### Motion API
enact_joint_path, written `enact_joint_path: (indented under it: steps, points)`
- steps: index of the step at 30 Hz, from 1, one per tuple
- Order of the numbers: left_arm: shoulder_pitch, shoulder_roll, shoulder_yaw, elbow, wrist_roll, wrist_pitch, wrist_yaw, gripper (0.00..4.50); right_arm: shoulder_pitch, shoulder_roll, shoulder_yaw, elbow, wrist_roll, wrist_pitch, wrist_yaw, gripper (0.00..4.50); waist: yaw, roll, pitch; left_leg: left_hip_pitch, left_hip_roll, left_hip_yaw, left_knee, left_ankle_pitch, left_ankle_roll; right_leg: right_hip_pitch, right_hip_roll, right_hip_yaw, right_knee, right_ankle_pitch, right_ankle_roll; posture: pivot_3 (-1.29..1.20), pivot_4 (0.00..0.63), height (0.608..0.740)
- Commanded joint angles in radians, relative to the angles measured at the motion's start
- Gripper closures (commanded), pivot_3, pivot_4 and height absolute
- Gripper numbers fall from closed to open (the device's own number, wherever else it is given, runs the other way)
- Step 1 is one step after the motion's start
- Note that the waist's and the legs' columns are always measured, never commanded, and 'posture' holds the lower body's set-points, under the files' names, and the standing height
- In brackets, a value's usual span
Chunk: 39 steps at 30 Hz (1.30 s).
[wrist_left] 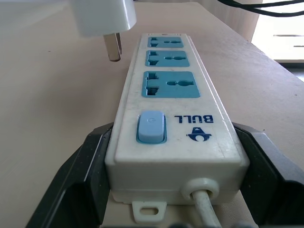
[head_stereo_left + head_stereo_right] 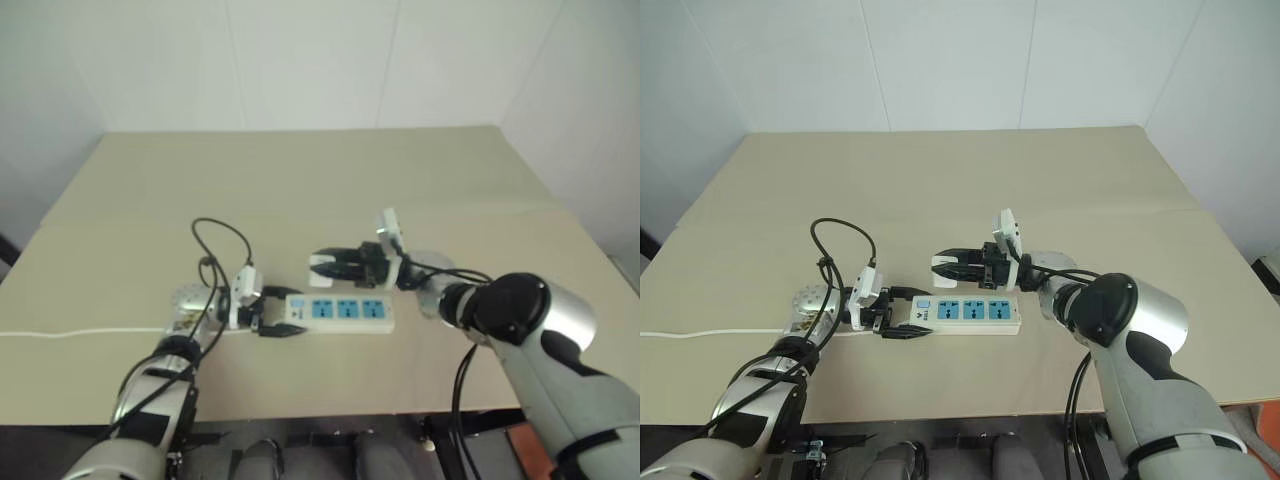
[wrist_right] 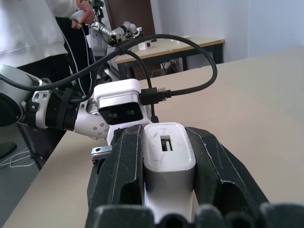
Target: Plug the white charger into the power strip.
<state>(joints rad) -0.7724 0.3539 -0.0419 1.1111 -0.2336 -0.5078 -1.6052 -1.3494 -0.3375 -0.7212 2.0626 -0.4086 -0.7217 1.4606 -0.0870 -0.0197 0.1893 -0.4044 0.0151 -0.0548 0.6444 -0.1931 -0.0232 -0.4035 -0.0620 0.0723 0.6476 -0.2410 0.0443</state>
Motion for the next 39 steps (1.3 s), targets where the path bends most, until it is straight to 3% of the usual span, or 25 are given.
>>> enact_joint_path:
  steps: [1, 33, 39]
  points:
    - [-0.016, -0.009, 0.007, 0.020, 0.031, -0.015, 0.032, 1.23, 0.001, -0.005, -0.035, 0.032, -0.027, -0.048, 0.012, 3.38, -0.002, 0.000, 0.000, 0.000, 0.000, 0.000, 0.000, 0.000, 0.000, 0.000, 0.000, 0.000, 0.000, 0.000, 0.000, 0.00, 0.150, 0.740]
    - [-0.040, -0.021, 0.043, 0.062, 0.076, -0.025, 0.053, 1.23, 0.108, -0.017, -0.060, 0.032, -0.186, -0.161, -0.111, 3.38, -0.012, -0.002, -0.001, 0.002, 0.000, 0.000, 0.000, 0.000, -0.001, 0.002, 0.000, 0.000, 0.000, 0.000, 0.001, 0.00, 0.150, 0.740]
    - [-0.040, -0.022, 0.048, 0.062, 0.082, -0.024, 0.052, 1.23, 0.125, -0.032, -0.061, 0.032, -0.200, -0.159, -0.093, 3.38, -0.011, -0.004, -0.001, 0.008, 0.000, 0.000, -0.001, 0.000, -0.001, 0.010, 0.000, 0.000, -0.003, -0.003, 0.006, 0.00, 0.150, 0.740]
